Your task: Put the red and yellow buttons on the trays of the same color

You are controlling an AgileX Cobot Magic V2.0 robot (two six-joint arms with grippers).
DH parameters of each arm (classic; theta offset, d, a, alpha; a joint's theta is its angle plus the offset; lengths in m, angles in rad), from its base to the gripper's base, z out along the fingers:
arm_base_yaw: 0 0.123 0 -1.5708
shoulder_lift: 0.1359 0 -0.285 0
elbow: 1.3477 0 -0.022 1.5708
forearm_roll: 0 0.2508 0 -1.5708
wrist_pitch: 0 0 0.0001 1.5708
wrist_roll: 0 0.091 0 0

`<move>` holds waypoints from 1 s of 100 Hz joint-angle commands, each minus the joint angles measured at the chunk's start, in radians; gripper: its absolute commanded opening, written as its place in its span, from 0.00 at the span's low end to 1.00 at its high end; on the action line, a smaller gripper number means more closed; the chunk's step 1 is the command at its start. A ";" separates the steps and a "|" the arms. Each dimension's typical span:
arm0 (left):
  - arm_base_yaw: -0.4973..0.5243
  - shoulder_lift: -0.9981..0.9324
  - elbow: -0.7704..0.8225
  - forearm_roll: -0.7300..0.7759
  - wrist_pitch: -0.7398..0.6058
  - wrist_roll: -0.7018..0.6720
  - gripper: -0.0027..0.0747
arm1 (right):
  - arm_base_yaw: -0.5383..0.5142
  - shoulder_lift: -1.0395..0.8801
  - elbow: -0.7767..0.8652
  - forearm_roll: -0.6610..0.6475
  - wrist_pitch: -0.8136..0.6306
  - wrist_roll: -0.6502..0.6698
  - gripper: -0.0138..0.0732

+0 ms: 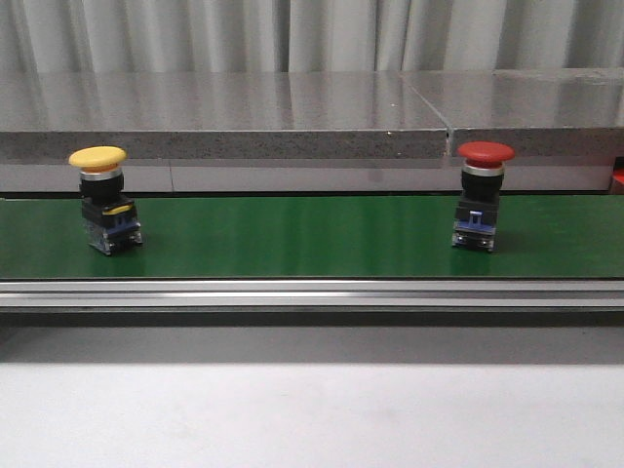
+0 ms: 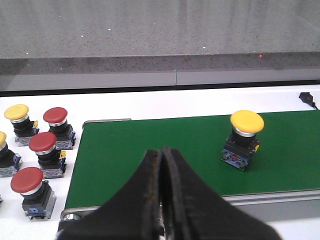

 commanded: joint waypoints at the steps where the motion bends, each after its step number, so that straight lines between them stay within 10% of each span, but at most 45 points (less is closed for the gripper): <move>1: -0.007 0.002 -0.026 -0.011 -0.085 -0.006 0.01 | 0.000 0.096 -0.116 0.004 0.033 -0.005 0.08; 44: -0.007 0.002 -0.026 -0.011 -0.085 -0.006 0.01 | 0.000 0.595 -0.545 0.011 0.441 -0.005 0.08; 78: -0.007 0.002 -0.026 -0.011 -0.085 -0.006 0.01 | 0.000 0.812 -0.618 0.064 0.479 -0.005 0.10; 100: -0.007 0.002 -0.026 -0.011 -0.085 -0.006 0.01 | 0.000 0.835 -0.618 0.066 0.506 -0.005 0.53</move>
